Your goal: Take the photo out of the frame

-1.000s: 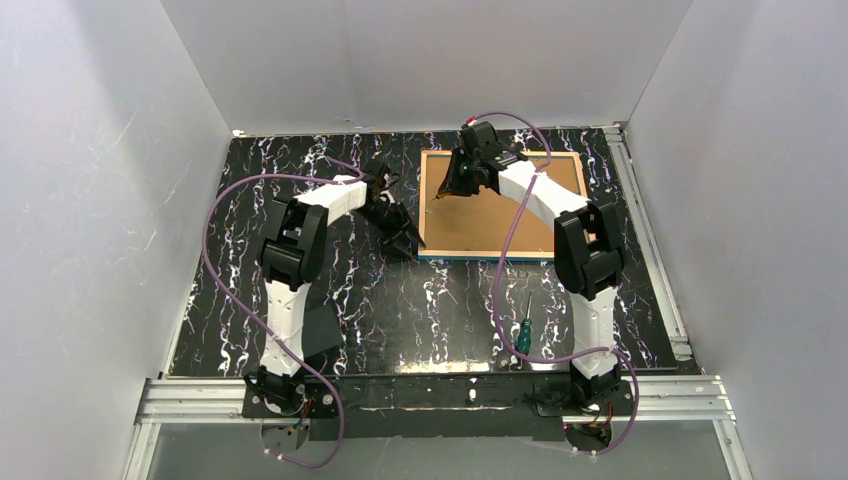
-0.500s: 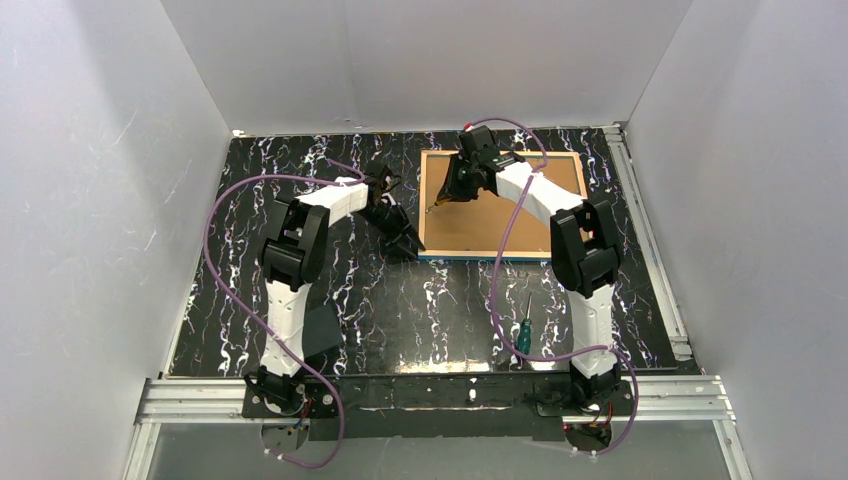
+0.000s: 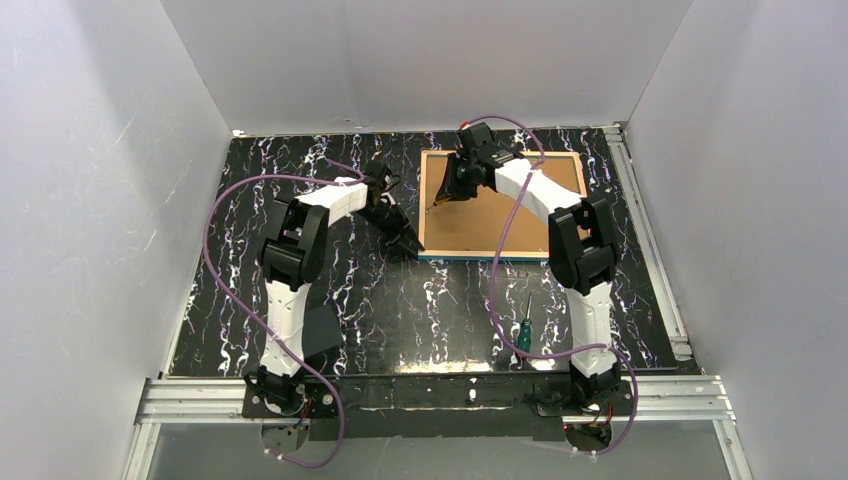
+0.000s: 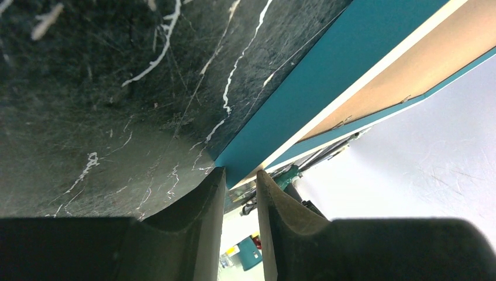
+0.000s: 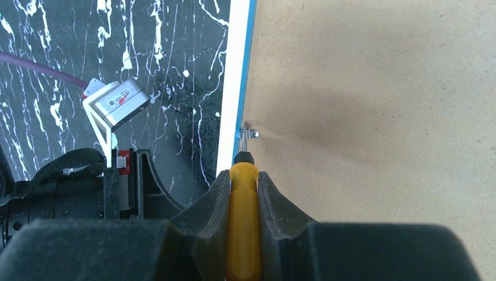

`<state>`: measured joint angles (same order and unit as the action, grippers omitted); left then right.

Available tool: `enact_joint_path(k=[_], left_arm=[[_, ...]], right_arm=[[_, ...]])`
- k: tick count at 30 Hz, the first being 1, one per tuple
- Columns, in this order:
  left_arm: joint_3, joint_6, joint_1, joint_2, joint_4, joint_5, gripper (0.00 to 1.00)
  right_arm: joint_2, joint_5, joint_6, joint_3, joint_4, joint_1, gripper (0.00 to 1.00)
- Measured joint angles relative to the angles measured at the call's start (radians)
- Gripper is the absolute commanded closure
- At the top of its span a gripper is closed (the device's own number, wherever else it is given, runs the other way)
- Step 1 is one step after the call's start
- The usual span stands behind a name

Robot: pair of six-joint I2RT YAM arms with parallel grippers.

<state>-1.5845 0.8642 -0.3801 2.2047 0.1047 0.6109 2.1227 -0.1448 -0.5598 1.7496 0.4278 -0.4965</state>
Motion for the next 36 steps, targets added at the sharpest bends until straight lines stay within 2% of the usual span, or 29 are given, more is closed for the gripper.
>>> enact_joint_path(k=[7,13,24,27,30,36], left_arm=[[-0.002,-0.002,0.000,0.001,0.006,0.000,0.77],[-0.014,-0.009,0.004,0.014,0.018,0.008,0.77],[-0.018,-0.028,0.003,0.015,0.025,0.006,0.75],[-0.019,-0.046,0.000,0.013,0.027,0.001,0.70],[-0.019,-0.068,-0.004,0.007,0.037,-0.014,0.61],[-0.011,-0.109,-0.021,-0.029,0.078,-0.066,0.27]], right_arm=[[0.032,-0.023,0.042,0.070,0.072,-0.002,0.99],[0.033,0.019,0.071,0.101,0.146,-0.023,0.99],[-0.001,0.073,0.098,0.092,0.194,-0.038,0.99],[-0.125,0.135,0.105,-0.025,0.235,-0.039,0.99],[-0.340,0.211,0.113,-0.201,0.267,-0.038,0.99],[-0.790,0.300,0.102,-0.497,0.280,-0.024,0.99]])
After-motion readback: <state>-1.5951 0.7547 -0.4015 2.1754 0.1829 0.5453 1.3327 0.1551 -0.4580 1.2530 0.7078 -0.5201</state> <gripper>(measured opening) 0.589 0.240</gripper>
